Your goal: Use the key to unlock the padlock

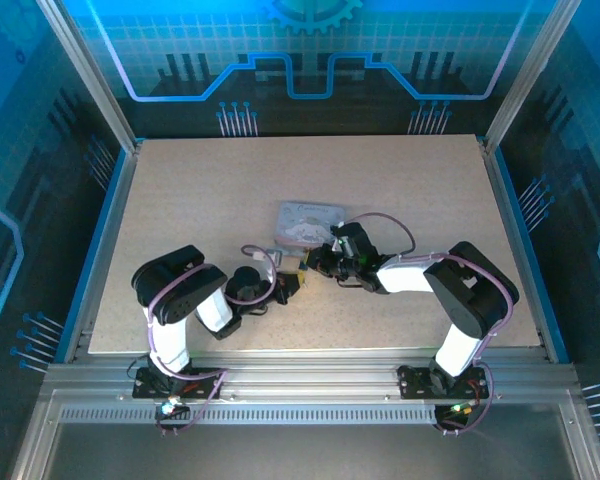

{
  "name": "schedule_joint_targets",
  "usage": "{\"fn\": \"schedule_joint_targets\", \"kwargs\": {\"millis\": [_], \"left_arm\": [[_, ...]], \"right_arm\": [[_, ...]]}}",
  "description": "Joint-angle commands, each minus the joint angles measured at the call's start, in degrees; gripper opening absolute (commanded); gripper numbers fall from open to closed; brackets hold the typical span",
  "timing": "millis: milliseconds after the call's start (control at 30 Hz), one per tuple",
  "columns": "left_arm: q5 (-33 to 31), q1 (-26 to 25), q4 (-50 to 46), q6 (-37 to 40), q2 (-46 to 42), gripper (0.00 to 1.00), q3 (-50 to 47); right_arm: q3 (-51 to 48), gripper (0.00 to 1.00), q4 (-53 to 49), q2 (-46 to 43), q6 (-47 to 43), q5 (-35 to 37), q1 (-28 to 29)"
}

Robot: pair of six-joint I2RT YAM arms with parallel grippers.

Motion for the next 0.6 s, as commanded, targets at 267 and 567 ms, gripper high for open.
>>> {"fn": "schedule_joint_targets", "kwargs": {"millis": [267, 567], "left_arm": [[-16.1, -8.1, -22.3, 19.7, -9.3, 0.00, 2.8], [-16.8, -9.0, -26.6, 22.1, -10.5, 0.00, 4.6]], "right_arm": [[1.2, 0.00, -12.1, 0.7, 0.7, 0.1, 1.6], [-1.9, 0.23, -3.8, 0.8, 5.5, -1.1, 1.4]]}}
